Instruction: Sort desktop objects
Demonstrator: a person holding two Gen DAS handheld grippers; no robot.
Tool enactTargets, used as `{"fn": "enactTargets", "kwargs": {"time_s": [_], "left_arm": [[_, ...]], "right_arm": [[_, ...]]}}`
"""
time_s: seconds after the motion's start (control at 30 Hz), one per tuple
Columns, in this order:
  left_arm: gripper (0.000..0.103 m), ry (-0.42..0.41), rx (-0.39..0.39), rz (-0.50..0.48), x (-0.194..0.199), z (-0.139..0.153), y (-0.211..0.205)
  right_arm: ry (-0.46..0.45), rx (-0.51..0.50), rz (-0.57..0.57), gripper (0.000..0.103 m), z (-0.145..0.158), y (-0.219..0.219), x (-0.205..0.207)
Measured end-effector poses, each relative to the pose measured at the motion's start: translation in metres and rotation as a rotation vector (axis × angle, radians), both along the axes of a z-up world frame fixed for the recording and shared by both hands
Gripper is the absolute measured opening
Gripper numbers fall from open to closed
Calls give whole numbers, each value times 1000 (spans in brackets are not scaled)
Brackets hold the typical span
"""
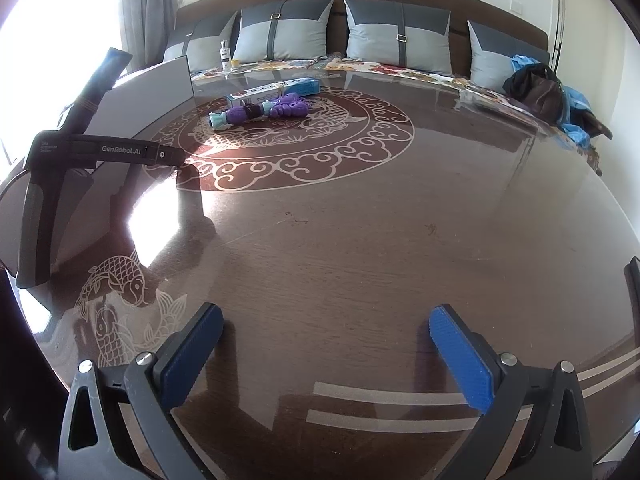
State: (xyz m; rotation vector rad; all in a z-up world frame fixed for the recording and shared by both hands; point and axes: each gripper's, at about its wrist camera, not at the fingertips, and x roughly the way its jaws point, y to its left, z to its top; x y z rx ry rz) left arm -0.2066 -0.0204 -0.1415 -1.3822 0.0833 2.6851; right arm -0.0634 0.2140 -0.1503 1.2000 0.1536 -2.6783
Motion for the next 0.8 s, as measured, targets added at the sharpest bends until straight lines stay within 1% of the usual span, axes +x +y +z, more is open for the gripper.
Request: {"fn": "enactTargets", "kwargs": {"time_s": [0.13, 0.8], "left_arm": [[103, 0, 0, 0, 0, 0, 0], [103, 0, 0, 0, 0, 0, -1]], "right_arm": [[12, -2, -2, 103, -1, 1, -2], [15, -2, -1, 103, 0, 1, -3]]}}
